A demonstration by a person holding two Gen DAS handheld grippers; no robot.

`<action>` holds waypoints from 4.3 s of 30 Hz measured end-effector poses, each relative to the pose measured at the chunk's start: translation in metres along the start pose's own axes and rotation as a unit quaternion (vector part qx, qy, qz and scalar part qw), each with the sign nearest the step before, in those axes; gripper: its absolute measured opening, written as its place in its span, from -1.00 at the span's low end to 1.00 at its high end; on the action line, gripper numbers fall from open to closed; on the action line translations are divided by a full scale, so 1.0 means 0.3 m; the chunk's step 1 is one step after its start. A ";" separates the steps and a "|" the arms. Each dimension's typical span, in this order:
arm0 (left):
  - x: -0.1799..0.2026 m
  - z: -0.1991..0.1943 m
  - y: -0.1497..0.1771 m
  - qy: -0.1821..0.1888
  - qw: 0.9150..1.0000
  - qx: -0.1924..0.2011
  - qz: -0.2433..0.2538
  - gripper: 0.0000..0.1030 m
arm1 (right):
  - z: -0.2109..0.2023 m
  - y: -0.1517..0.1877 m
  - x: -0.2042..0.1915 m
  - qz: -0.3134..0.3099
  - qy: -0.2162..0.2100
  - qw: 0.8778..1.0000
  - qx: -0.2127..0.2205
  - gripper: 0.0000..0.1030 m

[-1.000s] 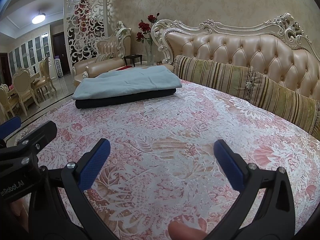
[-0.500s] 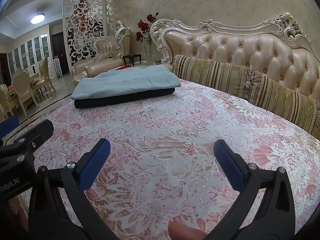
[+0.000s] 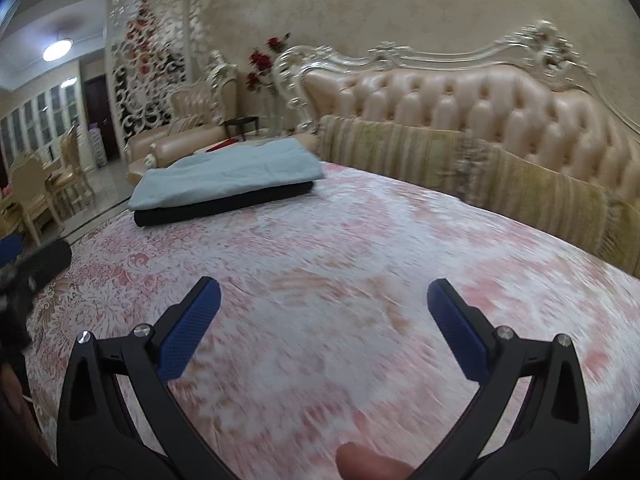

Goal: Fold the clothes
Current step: 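Turn both tools toward the grey sweater on the glass side table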

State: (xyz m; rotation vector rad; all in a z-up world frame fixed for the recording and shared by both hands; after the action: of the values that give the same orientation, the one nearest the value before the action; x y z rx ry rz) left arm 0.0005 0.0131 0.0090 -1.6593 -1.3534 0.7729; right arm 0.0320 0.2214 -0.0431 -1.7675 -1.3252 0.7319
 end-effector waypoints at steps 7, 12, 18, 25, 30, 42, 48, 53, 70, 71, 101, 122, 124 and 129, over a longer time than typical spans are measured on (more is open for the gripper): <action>0.332 -0.280 0.038 0.189 0.980 0.054 0.026 1.00 | -0.391 0.166 0.395 0.066 0.121 0.990 0.000 1.00; 0.705 -0.556 0.164 0.368 0.925 0.040 0.089 1.00 | -0.791 0.333 0.733 0.117 0.247 0.962 0.005 1.00; 1.180 -0.972 0.371 0.576 0.799 -0.027 0.170 1.00 | -1.373 0.603 1.062 0.184 0.426 0.886 0.003 1.00; 1.629 -1.484 0.701 0.699 0.654 -0.101 0.272 1.00 | -1.945 0.914 1.279 0.279 0.592 0.756 -0.021 1.00; 1.747 -1.679 0.806 0.723 0.619 -0.096 0.291 1.00 | -2.088 1.001 1.314 0.292 0.614 0.733 -0.030 1.00; 1.906 -1.777 0.872 0.722 0.595 -0.061 0.348 1.00 | -2.224 1.070 1.418 0.323 0.612 0.722 -0.006 1.00; 1.908 -1.760 0.896 0.714 0.600 -0.067 0.355 1.00 | -2.204 1.092 1.426 0.330 0.599 0.730 -0.001 1.00; 1.917 -1.752 0.900 0.714 0.599 -0.069 0.356 1.00 | -2.184 1.083 1.429 0.327 0.594 0.735 0.003 1.00; 1.962 -1.741 0.924 0.713 0.596 -0.074 0.362 1.00 | -2.170 1.099 1.473 0.335 0.591 0.734 -0.001 1.00; 1.962 -1.742 0.922 0.712 0.597 -0.073 0.363 1.00 | -2.169 1.099 1.475 0.335 0.591 0.734 -0.002 1.00; 1.962 -1.742 0.906 0.712 0.598 -0.074 0.362 1.00 | -2.173 1.087 1.480 0.333 0.591 0.735 -0.001 1.00; 1.968 -1.738 0.905 0.712 0.597 -0.077 0.361 1.00 | -2.166 1.087 1.478 0.332 0.591 0.735 -0.004 1.00; 1.969 -1.737 0.906 0.712 0.597 -0.077 0.361 1.00 | -2.166 1.086 1.479 0.331 0.591 0.736 -0.004 1.00; 1.970 -1.734 0.905 0.712 0.598 -0.078 0.361 1.00 | -2.163 1.085 1.479 0.330 0.590 0.736 -0.005 1.00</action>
State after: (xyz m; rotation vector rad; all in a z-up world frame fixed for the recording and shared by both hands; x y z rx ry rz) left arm 0.7061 0.4544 0.0327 -2.0617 0.4669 -0.4345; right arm 0.8520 0.4385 0.0210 -2.0747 0.1878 -0.1710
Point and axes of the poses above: each gripper's, at about its wrist camera, not at the fingertips, and z roughly the way its jaws point, x to its right, y to its underside, the point moved 5 cm from there along z, roughly the way its jaws point, and after that the axes turned 5 degrees about y, right-handed, at the moved point
